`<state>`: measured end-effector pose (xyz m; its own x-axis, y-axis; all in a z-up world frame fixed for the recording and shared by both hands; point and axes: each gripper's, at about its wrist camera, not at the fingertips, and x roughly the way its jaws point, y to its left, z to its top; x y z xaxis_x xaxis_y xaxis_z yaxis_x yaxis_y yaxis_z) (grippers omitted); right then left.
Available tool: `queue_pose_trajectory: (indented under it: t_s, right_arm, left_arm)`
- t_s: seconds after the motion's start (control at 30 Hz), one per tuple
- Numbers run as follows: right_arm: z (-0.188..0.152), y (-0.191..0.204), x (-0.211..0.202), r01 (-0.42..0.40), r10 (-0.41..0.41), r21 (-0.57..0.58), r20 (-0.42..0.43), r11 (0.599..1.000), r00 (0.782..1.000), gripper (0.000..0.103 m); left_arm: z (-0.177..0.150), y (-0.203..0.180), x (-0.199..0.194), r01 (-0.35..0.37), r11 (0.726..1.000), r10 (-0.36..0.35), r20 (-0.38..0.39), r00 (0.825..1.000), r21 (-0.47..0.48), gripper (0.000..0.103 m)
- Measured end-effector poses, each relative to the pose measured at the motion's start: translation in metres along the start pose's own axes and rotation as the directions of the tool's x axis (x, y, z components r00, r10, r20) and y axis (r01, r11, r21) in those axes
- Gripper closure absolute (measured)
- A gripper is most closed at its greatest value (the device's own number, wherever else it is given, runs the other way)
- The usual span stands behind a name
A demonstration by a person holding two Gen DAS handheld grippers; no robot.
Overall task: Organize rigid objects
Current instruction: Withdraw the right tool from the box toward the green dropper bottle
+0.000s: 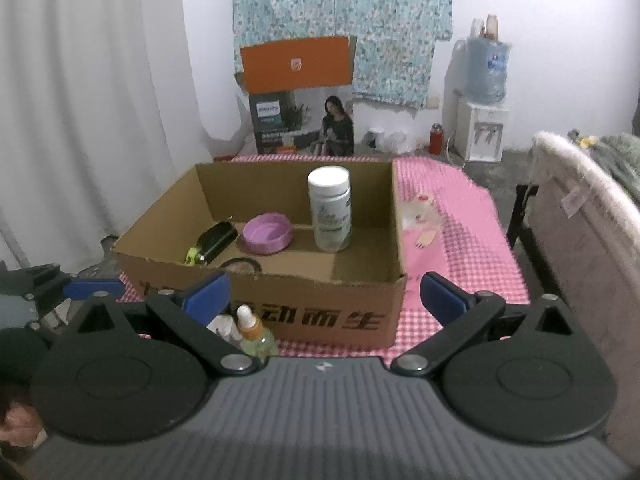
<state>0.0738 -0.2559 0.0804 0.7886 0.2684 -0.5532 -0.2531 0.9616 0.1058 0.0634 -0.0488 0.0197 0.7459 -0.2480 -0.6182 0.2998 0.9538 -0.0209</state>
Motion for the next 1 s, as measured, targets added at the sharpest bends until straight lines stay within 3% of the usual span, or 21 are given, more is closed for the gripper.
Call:
queue_pose_trajectory:
  t_s: [0.37,1.0]
  right_arm:
    - [-0.009,0.006,0.029,-0.056,0.058,0.028,-0.064,0.998,0.996,0.001]
    - [-0.017,0.001,0.035,-0.106,0.113,0.068,-0.100,0.992,0.989,0.001]
  left_arm:
    - [-0.007,-0.007,0.009,-0.019,0.999,0.020,-0.013,1.000,0.038,0.002]
    - [-0.010,-0.018,0.012,-0.014,0.997,0.016,-0.016,1.000,0.071,0.002]
